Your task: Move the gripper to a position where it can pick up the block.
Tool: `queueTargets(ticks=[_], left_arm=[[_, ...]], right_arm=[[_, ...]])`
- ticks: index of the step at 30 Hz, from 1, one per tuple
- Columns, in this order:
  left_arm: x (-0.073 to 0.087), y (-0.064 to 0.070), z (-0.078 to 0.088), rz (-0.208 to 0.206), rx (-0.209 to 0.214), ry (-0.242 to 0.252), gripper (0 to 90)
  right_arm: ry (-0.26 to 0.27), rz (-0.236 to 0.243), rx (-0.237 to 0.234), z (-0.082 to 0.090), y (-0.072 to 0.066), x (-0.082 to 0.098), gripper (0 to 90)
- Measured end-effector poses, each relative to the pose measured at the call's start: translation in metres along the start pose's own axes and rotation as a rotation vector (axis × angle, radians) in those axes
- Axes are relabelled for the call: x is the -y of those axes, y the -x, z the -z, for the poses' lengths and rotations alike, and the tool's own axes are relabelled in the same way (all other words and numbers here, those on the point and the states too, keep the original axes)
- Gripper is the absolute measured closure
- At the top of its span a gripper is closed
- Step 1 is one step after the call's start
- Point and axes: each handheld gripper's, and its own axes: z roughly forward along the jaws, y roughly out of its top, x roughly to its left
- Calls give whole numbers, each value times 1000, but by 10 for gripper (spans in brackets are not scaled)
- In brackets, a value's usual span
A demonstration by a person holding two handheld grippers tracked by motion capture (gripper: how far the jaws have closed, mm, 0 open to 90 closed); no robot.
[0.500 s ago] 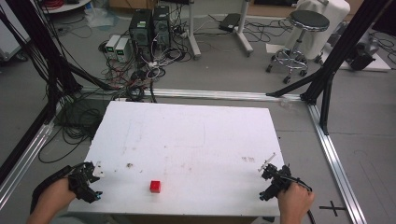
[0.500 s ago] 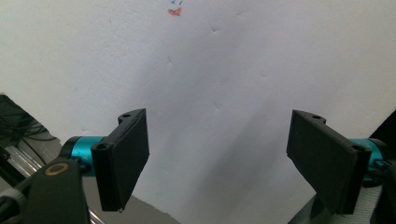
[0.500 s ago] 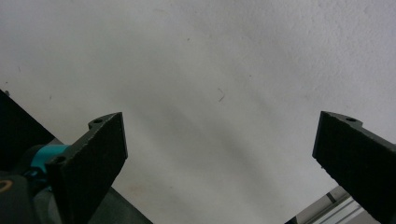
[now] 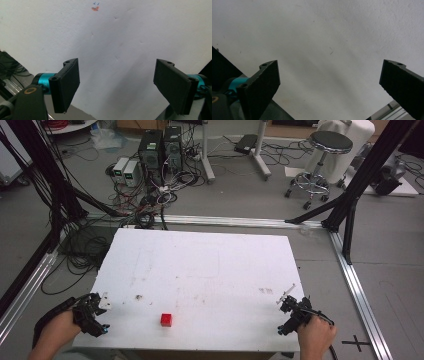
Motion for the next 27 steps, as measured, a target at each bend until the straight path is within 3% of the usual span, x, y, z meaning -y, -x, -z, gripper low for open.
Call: queueTargets(ticks=[2,14,27], left_arm=[[1,0,0,2,-9,5,214],[-9,-1,2,-91,-1,-3,214],[-34,2,8,-199,7,-22,214]], right_arm=[[0,-1,0,0,0,0,22],[10,4,-6,1,-1,0,22],[31,6,-8,3,-1,0,22]])
